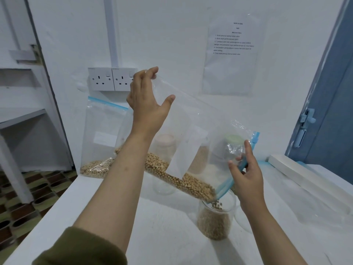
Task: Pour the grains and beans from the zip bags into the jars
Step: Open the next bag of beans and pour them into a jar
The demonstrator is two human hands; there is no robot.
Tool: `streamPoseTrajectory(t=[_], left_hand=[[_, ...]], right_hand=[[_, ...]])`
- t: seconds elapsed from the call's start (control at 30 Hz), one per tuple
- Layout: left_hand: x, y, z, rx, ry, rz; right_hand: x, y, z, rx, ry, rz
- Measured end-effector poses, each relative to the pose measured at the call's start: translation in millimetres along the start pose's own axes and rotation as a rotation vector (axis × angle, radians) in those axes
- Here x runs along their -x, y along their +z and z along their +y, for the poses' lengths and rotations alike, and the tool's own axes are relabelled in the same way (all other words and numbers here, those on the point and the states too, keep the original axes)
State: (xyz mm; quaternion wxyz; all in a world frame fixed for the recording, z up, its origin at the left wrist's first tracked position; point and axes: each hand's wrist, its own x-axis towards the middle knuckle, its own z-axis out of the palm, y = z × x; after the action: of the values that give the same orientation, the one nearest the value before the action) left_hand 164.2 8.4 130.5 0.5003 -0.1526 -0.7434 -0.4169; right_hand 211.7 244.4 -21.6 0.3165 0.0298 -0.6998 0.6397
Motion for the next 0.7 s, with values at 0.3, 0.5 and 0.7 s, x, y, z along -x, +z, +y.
streamPoseTrajectory(t=[0.3,0.5,0.7], left_hand=[[0.3,1.3,-0.3,-0.009,0.013,0.006],[0.6,3.0,0.7,-0.005,0.014,-0.003],[1.0,2.3,0.3,-0.009,0.014,-0.006]], right_hand=[[1.2,-1.0,-0.7,0.001,-0.004,0.000],[2.8,-1.7,-2.6,-0.004,0.007,0.013],[3.4,-0.9,-2.4,-0.015,0.023,0.011]])
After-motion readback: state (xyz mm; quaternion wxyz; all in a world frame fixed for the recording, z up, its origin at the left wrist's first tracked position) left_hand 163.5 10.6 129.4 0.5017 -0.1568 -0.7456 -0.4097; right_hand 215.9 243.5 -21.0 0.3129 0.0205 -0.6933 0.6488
